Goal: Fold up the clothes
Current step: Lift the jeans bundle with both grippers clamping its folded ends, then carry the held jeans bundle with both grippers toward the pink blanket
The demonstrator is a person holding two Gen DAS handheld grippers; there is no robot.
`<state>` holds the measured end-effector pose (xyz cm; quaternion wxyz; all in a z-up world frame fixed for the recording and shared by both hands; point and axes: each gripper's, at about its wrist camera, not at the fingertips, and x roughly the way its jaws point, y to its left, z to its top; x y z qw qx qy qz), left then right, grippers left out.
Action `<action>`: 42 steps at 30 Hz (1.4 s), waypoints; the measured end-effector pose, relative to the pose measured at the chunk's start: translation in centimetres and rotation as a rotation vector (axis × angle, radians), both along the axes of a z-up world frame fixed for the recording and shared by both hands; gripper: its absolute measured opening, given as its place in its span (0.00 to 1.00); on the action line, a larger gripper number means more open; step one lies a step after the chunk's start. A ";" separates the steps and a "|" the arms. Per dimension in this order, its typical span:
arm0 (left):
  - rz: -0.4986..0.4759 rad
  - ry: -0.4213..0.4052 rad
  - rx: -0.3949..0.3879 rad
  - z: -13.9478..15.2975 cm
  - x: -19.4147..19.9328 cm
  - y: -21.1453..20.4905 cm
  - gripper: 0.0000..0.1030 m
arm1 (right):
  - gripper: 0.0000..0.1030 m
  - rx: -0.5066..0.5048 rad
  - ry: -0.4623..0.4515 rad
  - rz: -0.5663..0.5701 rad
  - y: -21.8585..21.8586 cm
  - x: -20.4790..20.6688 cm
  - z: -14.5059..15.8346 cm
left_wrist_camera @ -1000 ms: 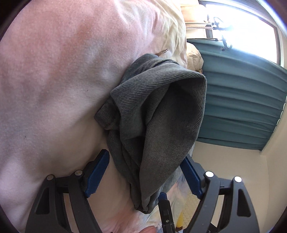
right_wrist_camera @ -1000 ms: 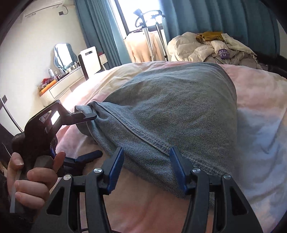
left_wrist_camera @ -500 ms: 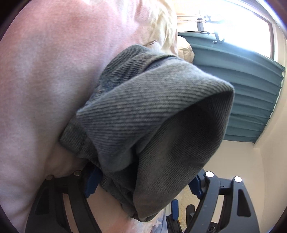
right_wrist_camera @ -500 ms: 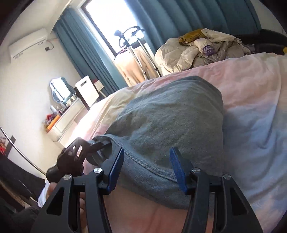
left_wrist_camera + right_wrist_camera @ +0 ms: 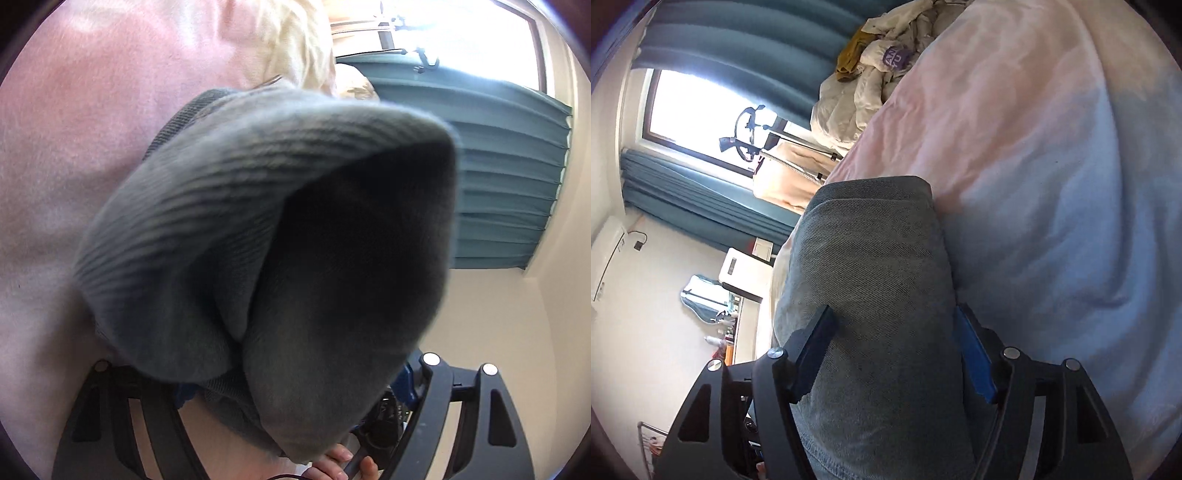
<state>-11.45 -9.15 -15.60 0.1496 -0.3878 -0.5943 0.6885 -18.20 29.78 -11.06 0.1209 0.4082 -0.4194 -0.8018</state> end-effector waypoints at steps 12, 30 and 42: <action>-0.014 -0.006 0.027 -0.2 -1.4 0.0 0.78 | 0.82 0.182 0.063 0.173 -1.9 -4.3 0.8; -0.010 -0.022 -0.037 0.5 -0.2 0.2 0.54 | 0.96 0.109 0.007 0.243 -3.7 -4.0 -0.8; -0.003 -0.015 -0.109 3.1 1.7 0.3 0.32 | 0.57 0.132 0.105 0.158 -4.7 -1.0 1.6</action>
